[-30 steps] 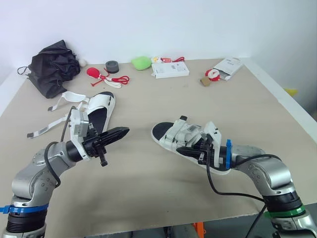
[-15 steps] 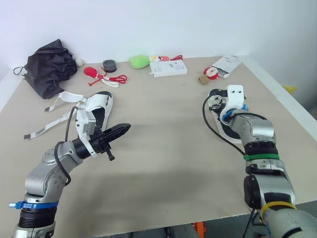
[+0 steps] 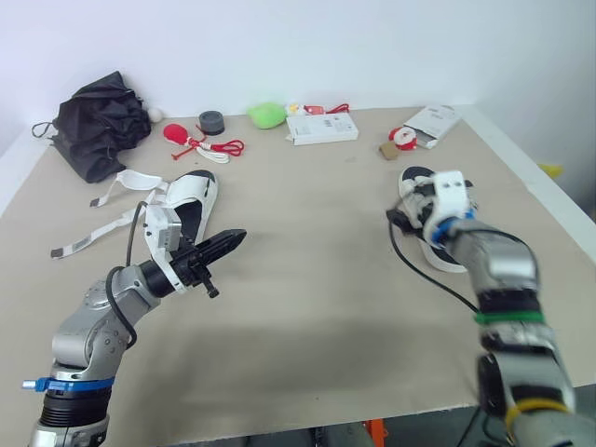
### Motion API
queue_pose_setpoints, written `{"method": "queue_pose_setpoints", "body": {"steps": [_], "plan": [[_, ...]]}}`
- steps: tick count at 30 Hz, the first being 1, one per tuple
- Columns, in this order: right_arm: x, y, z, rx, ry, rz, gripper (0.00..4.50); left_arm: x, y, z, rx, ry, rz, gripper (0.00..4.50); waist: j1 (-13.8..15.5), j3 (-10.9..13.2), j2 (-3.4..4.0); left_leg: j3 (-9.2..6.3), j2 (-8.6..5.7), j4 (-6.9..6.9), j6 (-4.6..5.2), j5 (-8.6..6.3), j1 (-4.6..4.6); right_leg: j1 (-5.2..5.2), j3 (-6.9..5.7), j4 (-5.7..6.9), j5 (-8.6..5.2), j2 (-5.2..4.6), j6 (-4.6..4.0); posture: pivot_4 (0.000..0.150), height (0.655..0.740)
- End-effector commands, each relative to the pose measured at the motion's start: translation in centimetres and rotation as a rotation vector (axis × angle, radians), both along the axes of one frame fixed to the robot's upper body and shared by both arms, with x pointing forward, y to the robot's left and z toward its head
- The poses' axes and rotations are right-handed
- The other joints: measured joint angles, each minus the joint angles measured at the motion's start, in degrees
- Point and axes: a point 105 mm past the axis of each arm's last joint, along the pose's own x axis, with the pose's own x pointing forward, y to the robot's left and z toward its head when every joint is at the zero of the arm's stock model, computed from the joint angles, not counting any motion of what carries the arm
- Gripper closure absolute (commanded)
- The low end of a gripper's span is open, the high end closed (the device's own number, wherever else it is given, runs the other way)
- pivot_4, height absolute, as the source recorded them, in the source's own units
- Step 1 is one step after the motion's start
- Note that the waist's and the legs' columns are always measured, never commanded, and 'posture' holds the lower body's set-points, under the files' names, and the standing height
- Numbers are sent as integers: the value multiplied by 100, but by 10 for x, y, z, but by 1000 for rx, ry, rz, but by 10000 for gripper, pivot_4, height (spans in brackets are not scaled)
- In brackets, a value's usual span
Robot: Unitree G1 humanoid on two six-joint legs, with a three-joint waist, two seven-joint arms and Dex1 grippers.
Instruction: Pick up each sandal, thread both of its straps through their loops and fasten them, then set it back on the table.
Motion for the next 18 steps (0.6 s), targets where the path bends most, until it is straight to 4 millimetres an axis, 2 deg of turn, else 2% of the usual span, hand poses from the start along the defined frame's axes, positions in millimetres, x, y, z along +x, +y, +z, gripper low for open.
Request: {"method": "queue_pose_setpoints", "body": {"steps": [1, 5, 6, 8, 10, 13, 14, 16, 17, 18], "plan": [[-31, 16, 35, -24, -104, 174, 863, 0, 5, 11, 9, -37, 28, 45000, -18, 0, 0, 1, 0, 0, 0, 0, -1, -3, 1, 0, 0, 1, 0, 1500, 7400], [-76, 48, 40, -42, -131, 443, 863, 7, 20, 10, 28, -26, 117, 45000, -53, 1, -2, -3, 8, 1, 0, 1, 7, 1, 0, 2, -19, 11, 34, 1500, 7400], [-82, 56, 43, -24, -146, 485, 0, 11, 25, 10, 33, -27, 149, 40912, -72, 2, -4, -4, 10, 2, 2, 2, 13, 5, 0, 3, -16, 14, 31, 1500, 7400], [-98, 92, 51, 8, -192, 658, 0, 20, 38, 6, 61, -11, 241, 36920, -77, 3, -4, -3, 12, 4, 2, 4, 35, 21, 4, 4, -11, 20, 28, 1500, 7400], [-105, 119, 53, 24, -214, 771, 0, 25, 47, -1, 83, 29, 300, 28978, -88, 4, -7, -5, 11, 4, 12, 13, 45, 27, 7, 4, -1, 25, 26, 1500, 7400], [-107, 140, 56, 70, -223, 854, 0, 24, 48, -13, 126, 85, 338, 16050, -83, 8, -15, -24, 15, 5, 18, 21, 47, 26, 6, 4, 15, 41, 13, 1500, 7400], [-109, 145, 57, 78, -226, 883, 0, 23, 47, -19, 140, 120, 345, 13453, -80, 8, -15, -24, 15, 5, 16, 24, 46, 26, 5, 4, 15, 41, 13, 1500, 7400], [-110, 152, 58, 79, -231, 915, 0, 23, 47, -27, 161, 164, 375, 3612, -68, 8, -15, -23, 13, 4, 12, 26, 43, 25, 6, 4, 17, 37, 13, 1500, 7400], [-109, 155, 58, 81, -229, 922, 0, 24, 49, -29, 164, 179, 400, 712, -53, 9, -18, -23, 11, 4, 12, 26, 41, 25, 6, 4, 16, 34, 14, 1500, 7400], [-108, 157, 57, 80, -227, 926, 0, 26, 50, -30, 164, 187, 414, 712, -45, 10, -19, -24, 9, 4, 12, 26, 37, 23, 4, 3, 15, 31, 14, 1500, 7400]]}}
